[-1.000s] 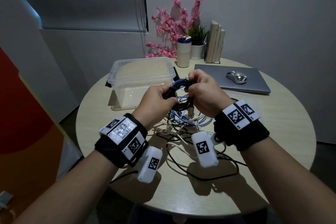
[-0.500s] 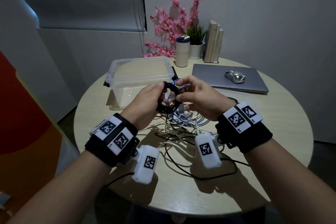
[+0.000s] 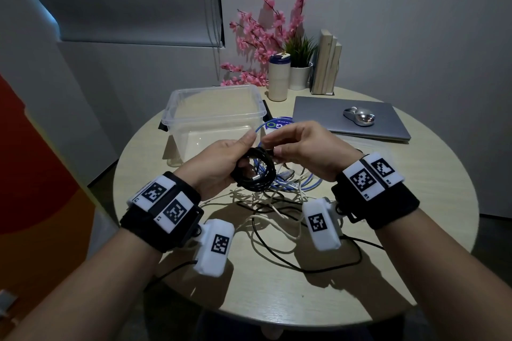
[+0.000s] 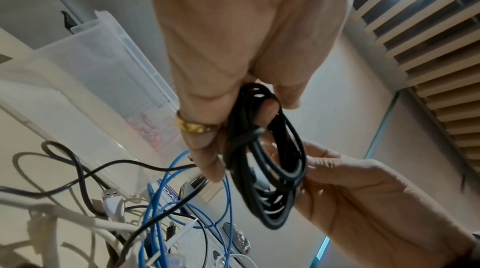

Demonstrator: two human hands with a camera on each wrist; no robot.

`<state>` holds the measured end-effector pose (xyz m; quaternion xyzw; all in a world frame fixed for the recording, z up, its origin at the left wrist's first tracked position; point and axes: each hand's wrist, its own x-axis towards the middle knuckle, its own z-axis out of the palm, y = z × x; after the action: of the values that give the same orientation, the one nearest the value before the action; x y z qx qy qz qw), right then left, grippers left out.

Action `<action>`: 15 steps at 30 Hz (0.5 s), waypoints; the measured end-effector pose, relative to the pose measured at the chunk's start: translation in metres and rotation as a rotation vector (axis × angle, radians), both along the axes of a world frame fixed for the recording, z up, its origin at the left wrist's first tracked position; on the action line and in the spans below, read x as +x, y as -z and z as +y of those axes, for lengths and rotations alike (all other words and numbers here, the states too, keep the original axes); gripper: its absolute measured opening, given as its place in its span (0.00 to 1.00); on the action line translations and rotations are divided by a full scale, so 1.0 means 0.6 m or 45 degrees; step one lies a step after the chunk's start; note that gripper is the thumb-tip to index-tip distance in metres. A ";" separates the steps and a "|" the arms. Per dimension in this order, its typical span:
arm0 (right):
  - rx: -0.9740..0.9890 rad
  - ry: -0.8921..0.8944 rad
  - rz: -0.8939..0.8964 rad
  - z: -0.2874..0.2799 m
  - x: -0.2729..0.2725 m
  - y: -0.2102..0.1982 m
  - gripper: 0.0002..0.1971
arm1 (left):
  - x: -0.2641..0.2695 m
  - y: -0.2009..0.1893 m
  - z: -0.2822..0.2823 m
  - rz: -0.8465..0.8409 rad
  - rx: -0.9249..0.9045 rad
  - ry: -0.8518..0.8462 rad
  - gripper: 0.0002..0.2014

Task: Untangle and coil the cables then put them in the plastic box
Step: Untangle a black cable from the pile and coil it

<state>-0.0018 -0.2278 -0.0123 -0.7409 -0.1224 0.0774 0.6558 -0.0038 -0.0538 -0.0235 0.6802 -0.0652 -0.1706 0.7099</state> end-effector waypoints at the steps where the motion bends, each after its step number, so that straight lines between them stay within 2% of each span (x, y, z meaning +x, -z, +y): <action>1: 0.035 0.041 -0.007 0.001 0.002 0.000 0.12 | 0.000 0.002 0.000 -0.011 0.014 0.027 0.20; 3: 0.112 0.127 -0.026 0.004 0.004 -0.002 0.09 | -0.001 0.007 -0.004 -0.037 0.018 0.057 0.21; 5: 0.131 0.163 -0.056 0.008 0.006 -0.002 0.07 | 0.000 0.009 -0.010 -0.062 -0.028 -0.001 0.18; 7: 0.040 0.165 -0.098 0.011 0.006 0.001 0.08 | 0.002 0.009 -0.014 -0.097 -0.071 -0.081 0.15; 11: -0.227 0.090 -0.190 0.017 0.007 0.007 0.12 | 0.006 0.009 -0.020 -0.139 -0.170 -0.198 0.15; 15: -0.428 0.039 -0.248 0.031 0.008 0.012 0.11 | 0.007 0.008 -0.028 -0.154 -0.249 -0.197 0.16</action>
<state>0.0027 -0.2090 -0.0194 -0.8457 -0.1593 0.0148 0.5091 0.0005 -0.0707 -0.0282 0.6199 -0.0716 -0.0669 0.7785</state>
